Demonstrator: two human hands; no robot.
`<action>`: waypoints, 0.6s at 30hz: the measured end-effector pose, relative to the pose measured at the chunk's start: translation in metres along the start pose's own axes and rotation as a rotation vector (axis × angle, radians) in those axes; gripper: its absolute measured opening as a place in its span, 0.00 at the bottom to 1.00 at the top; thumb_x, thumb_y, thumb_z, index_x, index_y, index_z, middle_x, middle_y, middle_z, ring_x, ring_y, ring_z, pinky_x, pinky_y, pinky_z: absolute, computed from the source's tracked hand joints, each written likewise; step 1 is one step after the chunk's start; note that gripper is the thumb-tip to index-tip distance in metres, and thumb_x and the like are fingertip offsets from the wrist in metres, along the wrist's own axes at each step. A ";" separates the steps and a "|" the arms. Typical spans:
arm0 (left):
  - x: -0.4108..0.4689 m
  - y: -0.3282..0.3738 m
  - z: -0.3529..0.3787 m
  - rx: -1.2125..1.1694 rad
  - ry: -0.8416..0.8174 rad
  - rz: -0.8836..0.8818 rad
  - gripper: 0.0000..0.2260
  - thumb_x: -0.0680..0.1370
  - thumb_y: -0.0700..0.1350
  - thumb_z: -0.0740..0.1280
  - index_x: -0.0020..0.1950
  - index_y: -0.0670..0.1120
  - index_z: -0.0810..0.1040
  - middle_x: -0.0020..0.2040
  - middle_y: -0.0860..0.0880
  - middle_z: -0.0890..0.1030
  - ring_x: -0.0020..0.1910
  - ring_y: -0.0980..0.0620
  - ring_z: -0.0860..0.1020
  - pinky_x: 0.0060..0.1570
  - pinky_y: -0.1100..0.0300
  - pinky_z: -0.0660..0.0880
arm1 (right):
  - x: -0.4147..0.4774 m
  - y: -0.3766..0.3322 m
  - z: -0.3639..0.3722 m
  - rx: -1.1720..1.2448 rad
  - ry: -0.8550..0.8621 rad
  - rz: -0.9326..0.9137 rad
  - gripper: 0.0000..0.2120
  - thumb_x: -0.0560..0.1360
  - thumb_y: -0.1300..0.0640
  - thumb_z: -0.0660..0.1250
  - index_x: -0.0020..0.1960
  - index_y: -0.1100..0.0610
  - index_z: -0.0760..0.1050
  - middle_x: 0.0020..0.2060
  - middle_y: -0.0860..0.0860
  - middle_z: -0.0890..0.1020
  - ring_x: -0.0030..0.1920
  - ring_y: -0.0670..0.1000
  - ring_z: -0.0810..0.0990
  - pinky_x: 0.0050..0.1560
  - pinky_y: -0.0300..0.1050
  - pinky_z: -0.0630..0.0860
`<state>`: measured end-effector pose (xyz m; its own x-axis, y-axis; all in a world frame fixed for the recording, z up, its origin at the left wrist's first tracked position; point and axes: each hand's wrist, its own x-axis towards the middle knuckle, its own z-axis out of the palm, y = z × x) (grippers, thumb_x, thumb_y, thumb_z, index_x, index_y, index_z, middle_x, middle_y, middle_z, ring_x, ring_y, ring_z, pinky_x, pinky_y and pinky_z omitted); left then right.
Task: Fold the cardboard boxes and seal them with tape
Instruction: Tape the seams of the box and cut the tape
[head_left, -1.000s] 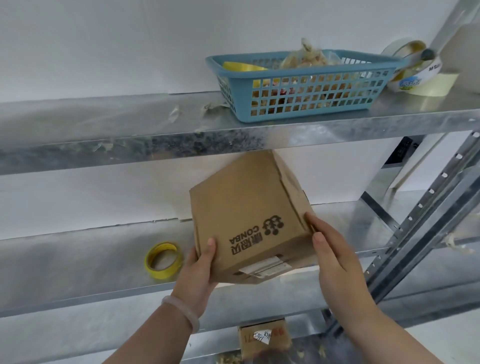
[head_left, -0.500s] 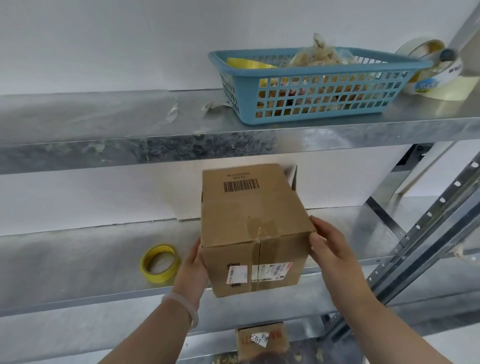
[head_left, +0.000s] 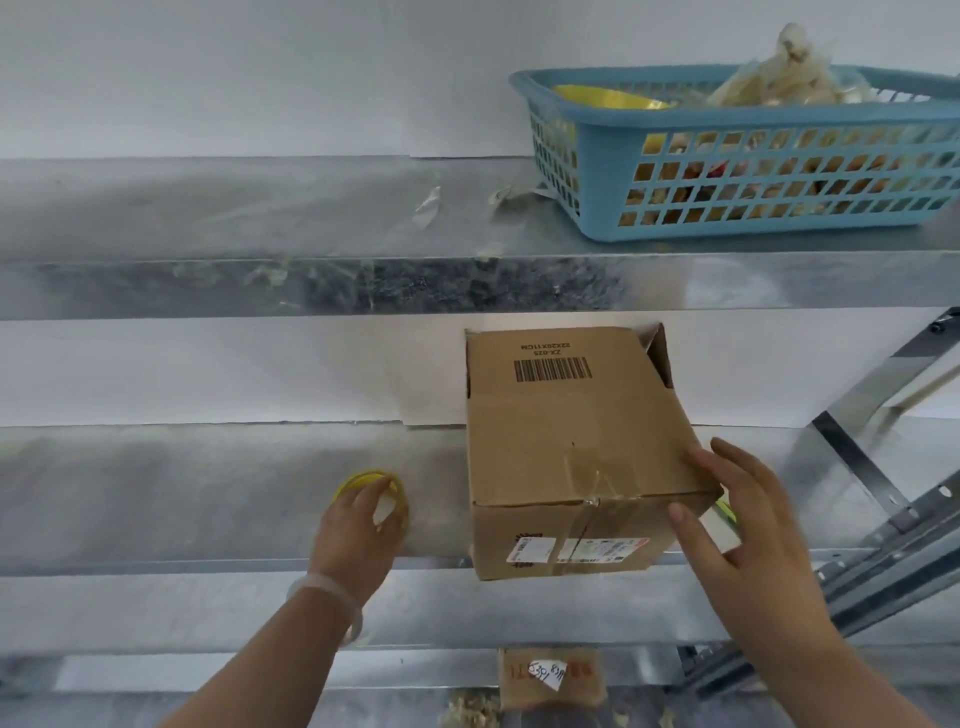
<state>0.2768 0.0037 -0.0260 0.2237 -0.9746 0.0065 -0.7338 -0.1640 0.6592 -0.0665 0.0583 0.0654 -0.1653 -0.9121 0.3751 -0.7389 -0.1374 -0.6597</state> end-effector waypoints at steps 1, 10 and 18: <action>0.002 -0.017 -0.002 0.190 -0.015 0.021 0.21 0.77 0.47 0.66 0.70 0.50 0.71 0.67 0.48 0.74 0.66 0.46 0.70 0.67 0.53 0.66 | -0.001 -0.002 0.000 -0.052 -0.009 -0.028 0.27 0.71 0.40 0.61 0.69 0.43 0.68 0.70 0.43 0.66 0.68 0.50 0.67 0.48 0.60 0.81; -0.006 -0.043 -0.013 0.470 0.008 0.258 0.09 0.66 0.44 0.76 0.44 0.53 0.83 0.42 0.53 0.83 0.48 0.44 0.81 0.55 0.41 0.74 | -0.003 -0.042 0.021 -0.254 -0.051 -0.398 0.26 0.77 0.45 0.59 0.72 0.56 0.69 0.72 0.53 0.68 0.76 0.55 0.59 0.75 0.61 0.56; -0.022 0.047 -0.069 0.069 0.326 0.674 0.07 0.76 0.49 0.62 0.50 0.49 0.76 0.48 0.52 0.80 0.51 0.52 0.75 0.67 0.54 0.63 | 0.014 -0.132 0.062 -0.071 -0.423 -0.388 0.28 0.81 0.43 0.55 0.78 0.44 0.52 0.72 0.33 0.56 0.71 0.30 0.47 0.69 0.26 0.42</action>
<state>0.2812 0.0279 0.0568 -0.1177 -0.7745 0.6215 -0.8151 0.4328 0.3850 0.0694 0.0393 0.1172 0.3909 -0.8773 0.2783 -0.7379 -0.4795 -0.4750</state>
